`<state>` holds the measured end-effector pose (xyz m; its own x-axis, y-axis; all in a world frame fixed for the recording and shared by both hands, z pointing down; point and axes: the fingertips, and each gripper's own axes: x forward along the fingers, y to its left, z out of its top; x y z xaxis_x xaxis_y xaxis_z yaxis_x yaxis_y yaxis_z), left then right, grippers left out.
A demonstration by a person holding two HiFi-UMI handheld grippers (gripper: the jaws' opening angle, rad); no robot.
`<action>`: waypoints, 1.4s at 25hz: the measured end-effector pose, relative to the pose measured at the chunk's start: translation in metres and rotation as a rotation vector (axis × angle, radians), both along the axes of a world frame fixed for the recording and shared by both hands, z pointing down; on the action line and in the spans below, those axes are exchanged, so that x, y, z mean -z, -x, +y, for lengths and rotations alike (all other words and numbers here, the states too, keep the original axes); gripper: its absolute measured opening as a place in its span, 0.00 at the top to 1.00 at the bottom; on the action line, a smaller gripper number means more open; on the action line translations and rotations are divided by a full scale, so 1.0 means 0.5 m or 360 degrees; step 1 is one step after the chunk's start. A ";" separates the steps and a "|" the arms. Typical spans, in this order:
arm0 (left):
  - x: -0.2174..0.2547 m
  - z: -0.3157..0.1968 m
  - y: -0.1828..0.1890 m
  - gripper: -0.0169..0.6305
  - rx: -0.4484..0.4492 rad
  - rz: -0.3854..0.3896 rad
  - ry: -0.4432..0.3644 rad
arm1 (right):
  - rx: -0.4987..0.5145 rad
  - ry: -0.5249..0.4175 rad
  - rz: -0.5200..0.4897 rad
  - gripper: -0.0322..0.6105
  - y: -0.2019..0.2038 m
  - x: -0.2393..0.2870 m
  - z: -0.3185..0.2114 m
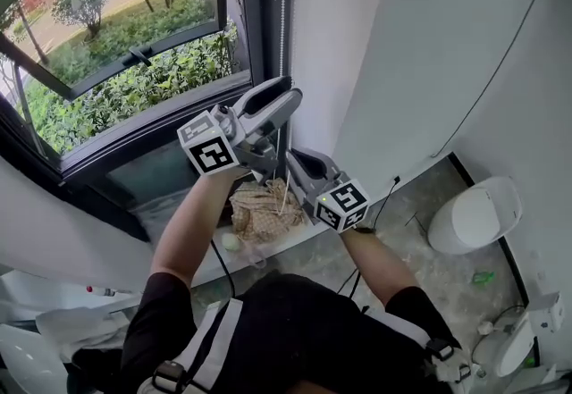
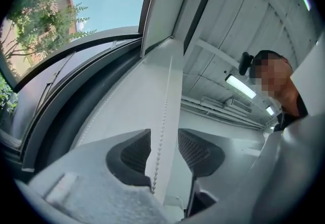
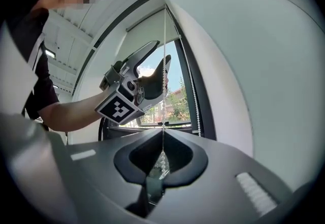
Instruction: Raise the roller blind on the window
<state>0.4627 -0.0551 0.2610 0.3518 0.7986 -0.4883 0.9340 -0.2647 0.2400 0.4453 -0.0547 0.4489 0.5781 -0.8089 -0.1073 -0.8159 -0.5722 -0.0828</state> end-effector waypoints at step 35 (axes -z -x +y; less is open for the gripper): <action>-0.352 -0.028 0.014 0.95 0.0318 -0.0137 -0.0489 | 0.0022 0.0081 0.0068 0.80 0.037 0.041 0.010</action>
